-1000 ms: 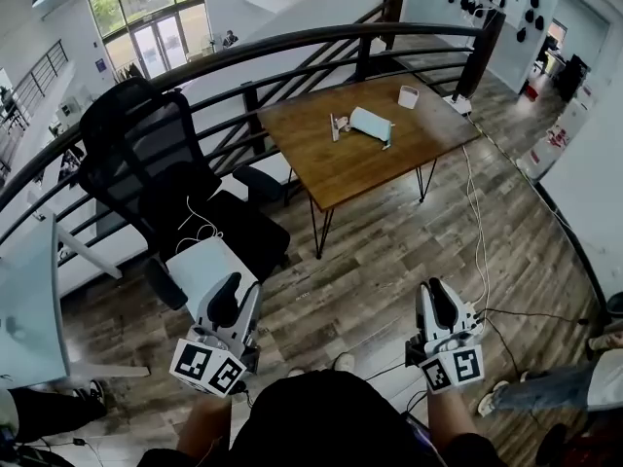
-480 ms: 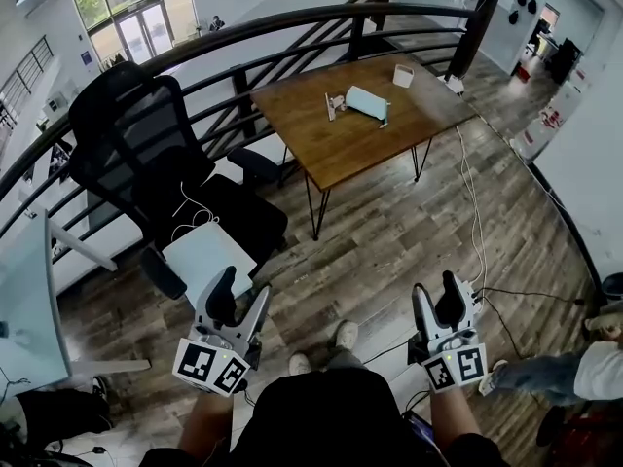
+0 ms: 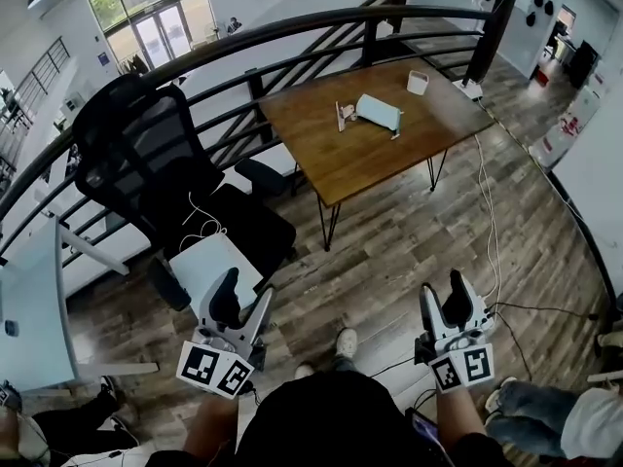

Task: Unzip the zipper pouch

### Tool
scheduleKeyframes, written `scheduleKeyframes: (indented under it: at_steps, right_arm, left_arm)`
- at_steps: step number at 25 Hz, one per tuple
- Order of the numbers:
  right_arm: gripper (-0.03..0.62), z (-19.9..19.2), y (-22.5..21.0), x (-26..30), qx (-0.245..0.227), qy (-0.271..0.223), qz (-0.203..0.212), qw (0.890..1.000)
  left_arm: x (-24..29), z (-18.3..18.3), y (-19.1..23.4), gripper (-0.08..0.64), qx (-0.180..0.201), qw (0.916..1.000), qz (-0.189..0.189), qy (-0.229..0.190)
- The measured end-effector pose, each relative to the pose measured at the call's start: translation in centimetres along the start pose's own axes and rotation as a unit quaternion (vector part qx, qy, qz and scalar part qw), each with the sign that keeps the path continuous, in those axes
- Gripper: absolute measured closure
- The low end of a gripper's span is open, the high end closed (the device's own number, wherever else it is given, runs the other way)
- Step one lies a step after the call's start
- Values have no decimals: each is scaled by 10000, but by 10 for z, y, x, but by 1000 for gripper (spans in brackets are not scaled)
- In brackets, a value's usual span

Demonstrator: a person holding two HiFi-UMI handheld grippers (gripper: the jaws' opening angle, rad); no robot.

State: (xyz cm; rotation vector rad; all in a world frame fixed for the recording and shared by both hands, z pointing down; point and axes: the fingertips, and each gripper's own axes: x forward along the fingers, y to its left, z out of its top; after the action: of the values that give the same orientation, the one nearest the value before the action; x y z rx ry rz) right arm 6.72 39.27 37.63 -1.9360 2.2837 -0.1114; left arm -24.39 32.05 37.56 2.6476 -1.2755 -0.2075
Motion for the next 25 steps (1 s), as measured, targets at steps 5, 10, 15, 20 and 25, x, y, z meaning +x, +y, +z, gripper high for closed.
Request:
scheduleKeyframes:
  at_steps: [5,10,15,20,25]
  right_arm:
    - [331,-4,-35,22,184,-45,-60,9998]
    - [333,4,-79,35,188,-133,-221,9995]
    - [334,11,-118,40,149,-185,-316,9992]
    - [334,11,-149,42,142,-143,-364,9991]
    - [340,8,-170,42,230,-119,-446,9987]
  left_arm:
    - [39,-6,-3,268,68,9998,-10,182]
    - [83,-3,-11,268,171,9997,-31,168]
    - [120,-2,-21,268,187,9998,3,79]
    - [143,-2,-26,268,208,9997,139,20]
    - [156,-6,-29,267,233,9994,188,156]
